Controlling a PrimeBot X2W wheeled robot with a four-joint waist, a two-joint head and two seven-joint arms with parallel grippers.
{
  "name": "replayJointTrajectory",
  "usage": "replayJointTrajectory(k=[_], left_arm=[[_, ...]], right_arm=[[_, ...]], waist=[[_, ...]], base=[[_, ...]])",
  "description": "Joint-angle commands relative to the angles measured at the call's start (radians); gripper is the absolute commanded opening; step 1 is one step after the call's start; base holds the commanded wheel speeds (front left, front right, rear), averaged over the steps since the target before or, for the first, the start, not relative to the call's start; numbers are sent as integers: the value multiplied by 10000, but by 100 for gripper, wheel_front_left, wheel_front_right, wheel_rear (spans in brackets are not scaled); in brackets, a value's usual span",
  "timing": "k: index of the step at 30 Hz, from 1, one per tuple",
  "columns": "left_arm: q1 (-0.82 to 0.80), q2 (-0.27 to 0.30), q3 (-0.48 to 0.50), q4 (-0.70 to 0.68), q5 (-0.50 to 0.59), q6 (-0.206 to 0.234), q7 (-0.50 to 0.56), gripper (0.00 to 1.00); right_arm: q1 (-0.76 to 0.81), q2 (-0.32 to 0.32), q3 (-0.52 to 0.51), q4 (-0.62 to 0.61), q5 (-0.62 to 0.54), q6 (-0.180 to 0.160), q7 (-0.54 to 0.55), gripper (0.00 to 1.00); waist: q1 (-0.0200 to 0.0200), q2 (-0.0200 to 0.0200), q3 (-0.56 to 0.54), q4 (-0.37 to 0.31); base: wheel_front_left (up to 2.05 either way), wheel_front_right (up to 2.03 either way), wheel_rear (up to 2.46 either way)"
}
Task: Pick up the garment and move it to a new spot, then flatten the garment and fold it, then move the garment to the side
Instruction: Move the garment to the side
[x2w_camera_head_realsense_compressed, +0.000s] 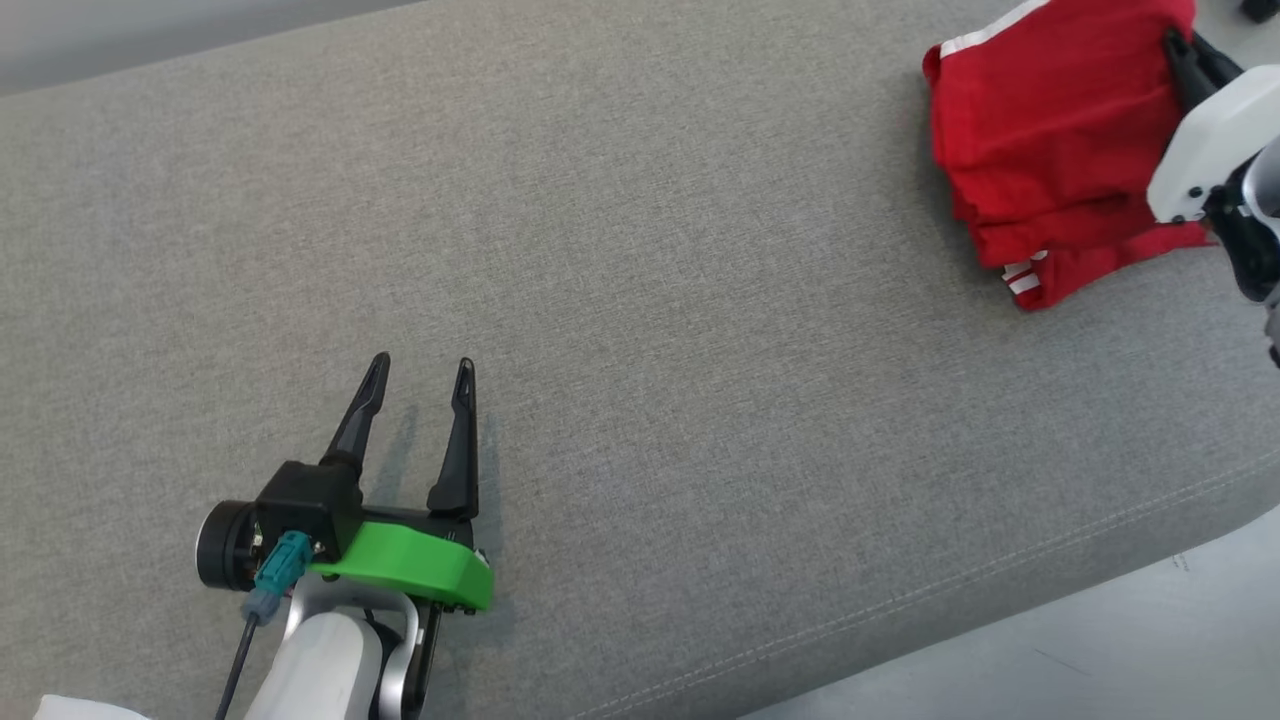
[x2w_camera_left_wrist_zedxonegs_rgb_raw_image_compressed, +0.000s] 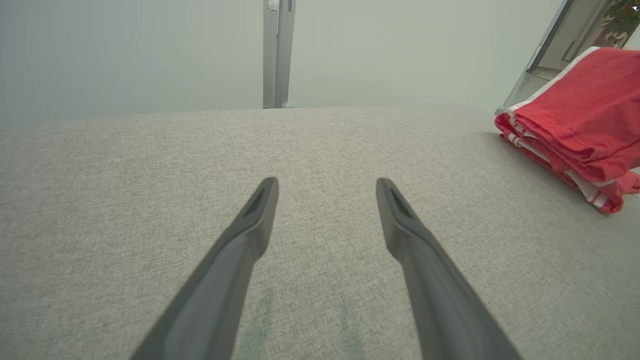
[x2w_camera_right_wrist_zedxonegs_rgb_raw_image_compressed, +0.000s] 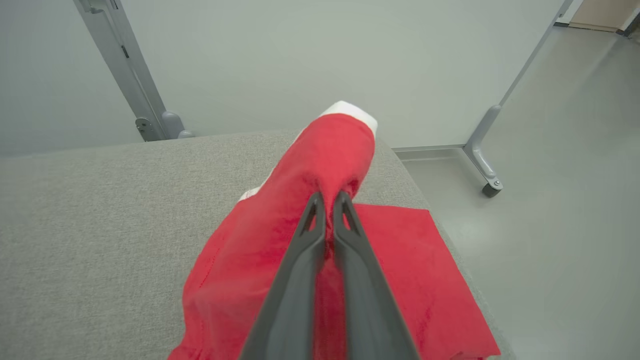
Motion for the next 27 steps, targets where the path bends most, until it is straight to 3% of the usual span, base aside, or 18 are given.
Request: replayJointTrajectory(k=[1,12,24,25,26,27], left_arm=[[-180,127,-21,-75,90,58,56,100],[-380,579,-186,-780,381,144,583,100],[-346,919,-292,-1460,599,291,1012,100],[-332,941,-293,-1489,602,306,1043,100],[-319,960,-292,-1516,600,333,1066,100],[-305,973,-302,-1537,601,333,1071,100]], right_arm=[[-175,-194,-37,372,-122,-9,-236,0],[-810,-1031,81,2644,-1353,-11,-1449,0],[-880,-1414,-708,3079,-3012,-14,-1909,2],[-821,-1345,-858,3075,-3148,-13,-1906,26],[-790,-1322,-1054,3075,-3299,-14,-1915,58],[-746,-1314,-1239,3077,-3460,-14,-1925,100]], waist=[[0,93,295,277],[0,93,1349,980],[0,93,1951,1173],[0,93,1962,1165],[0,93,1971,1153],[0,93,1974,1139]], base=[[0,0,0],[0,0,0],[0,0,0],[0,0,0],[0,0,0],[0,0,0]])
